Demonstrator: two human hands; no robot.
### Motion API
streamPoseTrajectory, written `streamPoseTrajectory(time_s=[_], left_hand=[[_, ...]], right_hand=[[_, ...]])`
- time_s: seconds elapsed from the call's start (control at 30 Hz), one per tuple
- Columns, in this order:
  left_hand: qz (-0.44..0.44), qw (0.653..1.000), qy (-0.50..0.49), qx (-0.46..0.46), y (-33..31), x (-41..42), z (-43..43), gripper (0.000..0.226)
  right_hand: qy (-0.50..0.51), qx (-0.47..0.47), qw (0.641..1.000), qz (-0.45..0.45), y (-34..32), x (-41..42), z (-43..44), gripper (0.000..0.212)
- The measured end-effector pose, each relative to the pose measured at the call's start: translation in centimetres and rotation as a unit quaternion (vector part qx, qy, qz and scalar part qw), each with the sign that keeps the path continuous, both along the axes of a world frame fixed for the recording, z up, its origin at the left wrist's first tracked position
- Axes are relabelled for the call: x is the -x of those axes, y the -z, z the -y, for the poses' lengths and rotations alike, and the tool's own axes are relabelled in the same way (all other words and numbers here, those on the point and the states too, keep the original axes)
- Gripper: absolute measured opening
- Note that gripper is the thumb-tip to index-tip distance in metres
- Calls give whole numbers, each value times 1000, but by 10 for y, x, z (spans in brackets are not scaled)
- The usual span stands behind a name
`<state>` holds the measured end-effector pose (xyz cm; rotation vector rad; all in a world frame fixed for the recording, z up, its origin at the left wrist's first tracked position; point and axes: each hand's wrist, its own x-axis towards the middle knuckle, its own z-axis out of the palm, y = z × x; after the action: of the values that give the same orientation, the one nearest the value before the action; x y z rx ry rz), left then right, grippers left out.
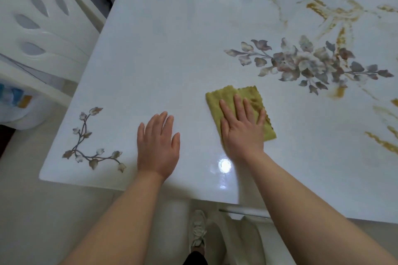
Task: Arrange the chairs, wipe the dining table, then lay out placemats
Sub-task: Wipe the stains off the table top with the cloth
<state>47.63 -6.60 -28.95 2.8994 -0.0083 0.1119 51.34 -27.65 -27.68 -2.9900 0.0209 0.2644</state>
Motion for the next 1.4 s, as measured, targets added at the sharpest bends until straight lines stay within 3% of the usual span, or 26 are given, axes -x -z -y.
streamPoseTrajectory(time_s=[0.13, 0.3, 0.5, 0.67, 1.2, 1.4], left_hand=[[33, 998, -28, 38, 6, 14, -11, 55], [23, 999, -27, 32, 7, 14, -8, 54], [-14, 999, -42, 5, 5, 14, -7, 46], [-15, 996, -77, 45, -2, 27, 30, 43], [-16, 990, 57, 125, -6, 59, 251, 48], [-19, 987, 87, 135, -8, 54, 317, 50]], right_hand=[[46, 16, 999, -25, -1, -29, -30, 53], [-56, -1, 998, -14, -1, -44, -76, 53], [-143, -24, 989, 15, 4, 20, -75, 52], [-145, -9, 989, 14, 2, 71, -2, 52], [17, 26, 999, 7, 2, 134, 267, 56], [42, 28, 999, -13, -1, 131, 298, 58]])
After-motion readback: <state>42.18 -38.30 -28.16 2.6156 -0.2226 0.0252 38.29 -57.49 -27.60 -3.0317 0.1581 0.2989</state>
